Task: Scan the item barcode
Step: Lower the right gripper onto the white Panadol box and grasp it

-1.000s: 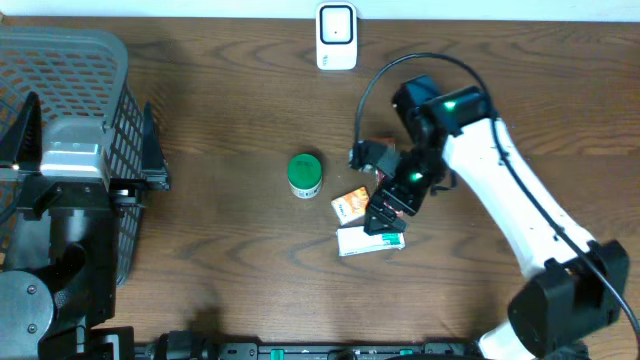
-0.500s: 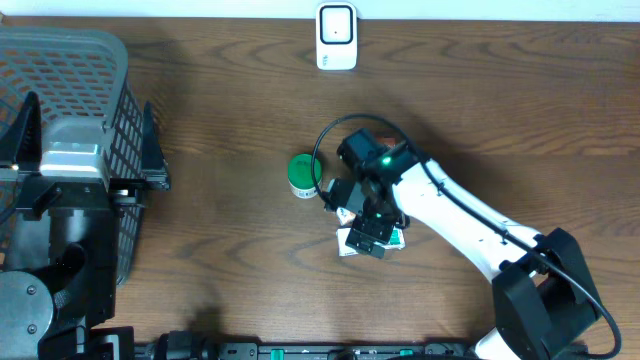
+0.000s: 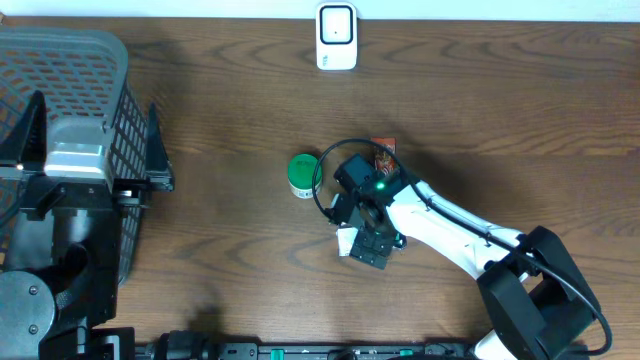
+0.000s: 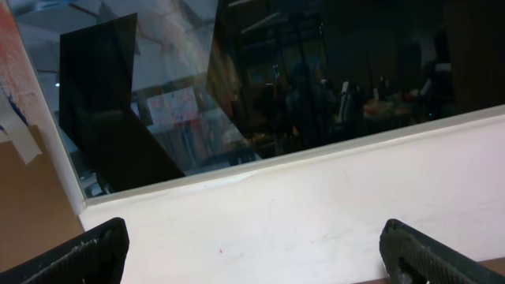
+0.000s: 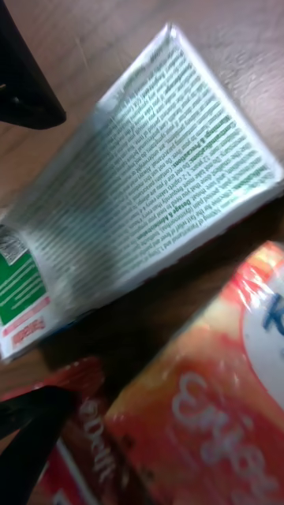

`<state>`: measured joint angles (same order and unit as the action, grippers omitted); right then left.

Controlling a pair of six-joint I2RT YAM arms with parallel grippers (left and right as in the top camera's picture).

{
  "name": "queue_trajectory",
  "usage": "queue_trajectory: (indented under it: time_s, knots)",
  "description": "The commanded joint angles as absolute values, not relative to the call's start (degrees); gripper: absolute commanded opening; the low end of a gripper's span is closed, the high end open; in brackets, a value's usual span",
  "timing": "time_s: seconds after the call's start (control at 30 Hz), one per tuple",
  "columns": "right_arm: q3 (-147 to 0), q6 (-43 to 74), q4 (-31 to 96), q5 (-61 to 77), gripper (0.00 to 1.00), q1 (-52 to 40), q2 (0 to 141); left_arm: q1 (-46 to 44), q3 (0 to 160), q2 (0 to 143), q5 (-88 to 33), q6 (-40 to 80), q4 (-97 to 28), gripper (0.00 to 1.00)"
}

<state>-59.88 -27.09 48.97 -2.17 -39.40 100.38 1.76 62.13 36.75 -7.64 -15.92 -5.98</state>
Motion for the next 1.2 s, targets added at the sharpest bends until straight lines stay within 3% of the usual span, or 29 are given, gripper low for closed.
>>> queue_trajectory:
  time_s: [0.0,0.17,0.33,0.43,0.53,0.6,0.67,0.7,1.07,1.17]
  knots:
    - [-58.19,-27.51,47.4,-2.35,0.99,-39.86,100.05,1.52,61.93,36.58,-8.32,-15.84,-5.63,1.0]
    - [-58.06,-27.49,46.83,1.41,0.98,-39.86,100.05,1.52,61.93,36.58,-8.32,-15.84,-5.63,1.0]
    - [-58.04,-27.35,46.68,3.29,0.55,-39.86,100.05,1.52,61.93,36.58,-8.34,-15.84,-5.65,1.0]
    - [-58.04,-26.72,46.7,3.53,0.47,-39.86,100.05,1.52,61.93,36.58,-8.32,-15.84,-5.63,1.0]
    - [-58.04,-26.57,46.76,3.53,0.51,-39.86,100.05,1.52,61.93,36.58,-8.32,-15.84,-5.65,1.0]
    - [-58.02,-26.33,46.96,3.51,0.79,-39.86,100.05,1.52,61.93,36.58,-8.32,-15.84,-5.63,1.0]
    - [-57.82,-25.61,46.98,3.51,0.86,-39.83,100.05,1.52,61.93,36.58,-8.32,-15.84,-5.65,1.0]
    - [-57.52,-25.26,46.94,3.53,0.99,-39.83,100.05,1.52,61.93,36.58,-8.32,-15.84,-5.65,1.0]
    - [-48.88,-19.77,40.42,3.36,0.99,-39.7,100.05,1.52,61.93,36.58,-8.32,-15.84,-5.65,1.0]
    - [-47.16,-17.32,39.0,3.51,0.77,-39.7,100.05,1.52,61.93,36.58,-8.34,-15.84,-5.65,1.0]
